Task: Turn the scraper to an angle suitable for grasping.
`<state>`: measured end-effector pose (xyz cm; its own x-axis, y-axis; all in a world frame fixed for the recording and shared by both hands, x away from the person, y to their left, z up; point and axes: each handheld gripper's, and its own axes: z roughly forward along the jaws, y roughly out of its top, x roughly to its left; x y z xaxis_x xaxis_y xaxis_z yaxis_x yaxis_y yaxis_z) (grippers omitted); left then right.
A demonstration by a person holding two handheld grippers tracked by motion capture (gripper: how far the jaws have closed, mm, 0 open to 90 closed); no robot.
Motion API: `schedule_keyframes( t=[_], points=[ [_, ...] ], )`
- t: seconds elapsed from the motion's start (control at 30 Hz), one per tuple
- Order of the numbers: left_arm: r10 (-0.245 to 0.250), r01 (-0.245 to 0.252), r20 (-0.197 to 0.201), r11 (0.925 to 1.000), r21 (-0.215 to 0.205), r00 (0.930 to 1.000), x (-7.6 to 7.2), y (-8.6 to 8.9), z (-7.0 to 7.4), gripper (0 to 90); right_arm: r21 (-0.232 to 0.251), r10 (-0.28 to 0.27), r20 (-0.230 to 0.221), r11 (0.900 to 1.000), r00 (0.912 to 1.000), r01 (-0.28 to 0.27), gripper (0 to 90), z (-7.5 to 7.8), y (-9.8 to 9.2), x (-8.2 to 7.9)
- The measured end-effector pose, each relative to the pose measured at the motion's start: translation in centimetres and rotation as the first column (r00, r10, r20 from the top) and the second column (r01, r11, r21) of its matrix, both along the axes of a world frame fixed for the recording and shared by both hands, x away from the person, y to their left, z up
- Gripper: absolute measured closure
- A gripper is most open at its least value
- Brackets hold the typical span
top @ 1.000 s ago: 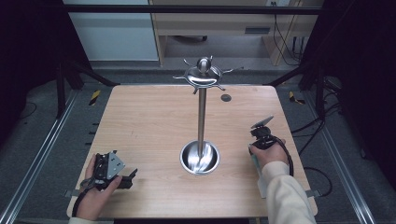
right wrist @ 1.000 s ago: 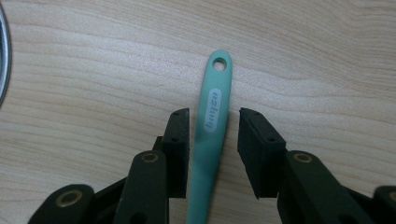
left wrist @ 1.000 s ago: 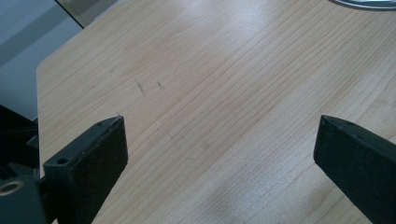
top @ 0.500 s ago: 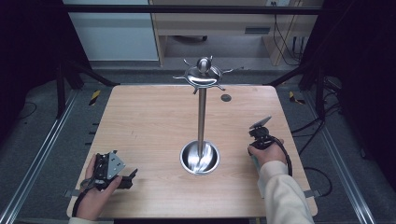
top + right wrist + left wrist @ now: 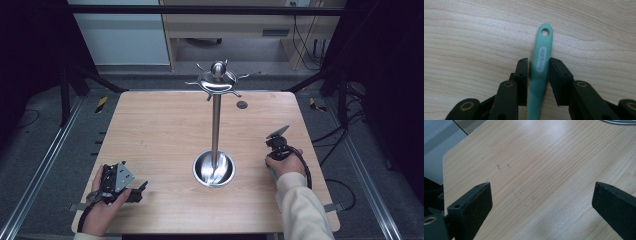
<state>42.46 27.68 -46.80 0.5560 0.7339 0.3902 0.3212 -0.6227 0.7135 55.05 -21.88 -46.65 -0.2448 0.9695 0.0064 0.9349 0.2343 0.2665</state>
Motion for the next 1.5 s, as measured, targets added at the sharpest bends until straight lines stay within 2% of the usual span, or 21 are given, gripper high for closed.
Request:
schedule_keyframes(
  t=[0.33,0.5,0.63,0.8,0.93,1.1,1.27,1.3,1.5],
  points=[
    [-0.005,0.005,-0.004,1.0000,0.004,1.0000,0.0,-0.1,0.0,2.7,0.001,-0.016,-0.003,1.000,0.9999,0.016,72.1,-0.1,-0.1,0.0],
    [-0.006,0.006,-0.005,1.0000,0.004,1.0000,0.0,-0.1,0.0,2.7,0.016,-0.051,-0.003,0.999,0.9987,0.051,73.7,0.0,-0.1,0.0],
    [-0.006,0.006,-0.007,1.0000,0.001,1.0000,0.1,0.0,0.0,2.7,0.049,-0.059,0.032,0.997,0.9977,0.058,74.0,0.8,-0.5,-0.4],
    [-0.006,0.006,-0.005,1.0000,0.003,1.0000,0.0,-0.1,-0.1,2.7,0.109,-0.037,0.081,0.994,0.9960,0.028,74.2,2.7,-0.8,-1.2],
    [-0.004,0.004,-0.006,1.0000,-0.002,1.0000,0.1,0.0,-0.1,2.7,0.138,-0.021,0.136,0.990,0.9905,0.001,74.2,4.4,-1.0,-2.0],
    [0.001,-0.001,-0.007,1.0000,0.005,1.0000,0.1,0.0,-0.1,2.7,0.144,0.008,0.197,0.989,0.9804,-0.037,74.3,6.3,-1.1,-2.7],
    [0.011,-0.011,-0.009,0.9999,-0.003,0.9999,0.1,0.1,-0.2,2.7,0.136,0.048,0.248,0.987,0.9675,-0.084,74.4,7.9,-0.8,-3.3],
    [0.011,-0.011,-0.012,0.9999,0.010,0.9999,0.1,0.2,-0.2,2.7,0.135,0.054,0.260,0.987,0.9640,-0.091,74.5,8.3,-0.8,-3.4],
    [0.013,-0.013,-0.010,0.9999,0.010,0.9999,0.1,0.1,-0.2,2.7,0.136,0.078,0.314,0.983,0.9461,-0.126,74.7,10.4,-0.4,-4.0]
  ],
)
